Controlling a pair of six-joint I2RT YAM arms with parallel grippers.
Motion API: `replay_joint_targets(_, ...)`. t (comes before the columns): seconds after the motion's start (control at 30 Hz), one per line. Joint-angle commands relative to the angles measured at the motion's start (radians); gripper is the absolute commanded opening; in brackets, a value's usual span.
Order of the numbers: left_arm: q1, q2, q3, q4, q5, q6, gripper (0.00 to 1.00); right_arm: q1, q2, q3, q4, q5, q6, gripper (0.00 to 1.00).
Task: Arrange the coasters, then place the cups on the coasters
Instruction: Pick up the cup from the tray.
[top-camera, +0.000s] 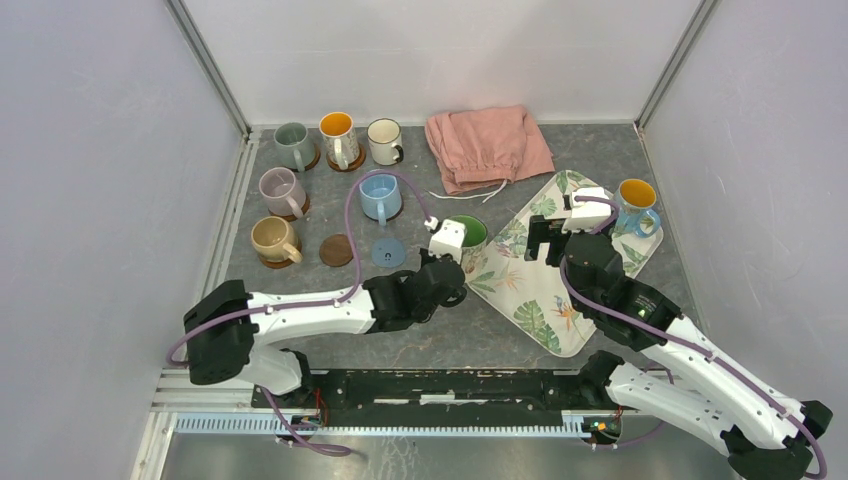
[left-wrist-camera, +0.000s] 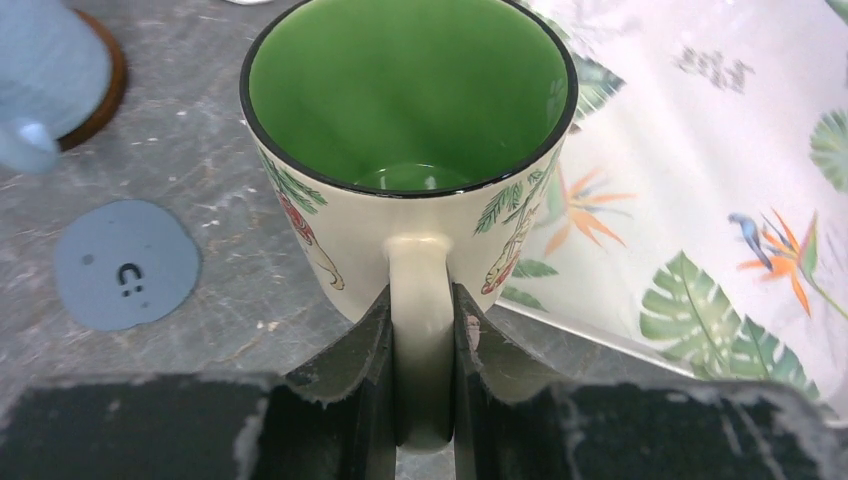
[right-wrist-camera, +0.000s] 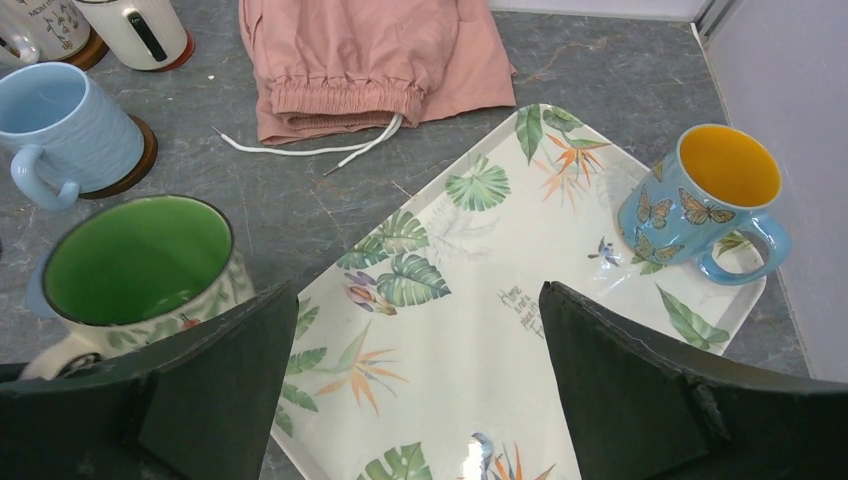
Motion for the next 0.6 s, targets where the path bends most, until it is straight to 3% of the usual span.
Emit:
replay_joint_targets(0.0,-0.001,-0.099,0.015,0.059,-0.228,-0.081,0.02,0.0,-0.001,0.009,0.034,-0.001,-0.011,0.98)
replay_joint_targets(0.57,0.011,-0.246,-0.046,-0.34,-0.495,-0.372,0.02,0.0,0.025,0.0,0.069,-0.043,-0.016,0.98)
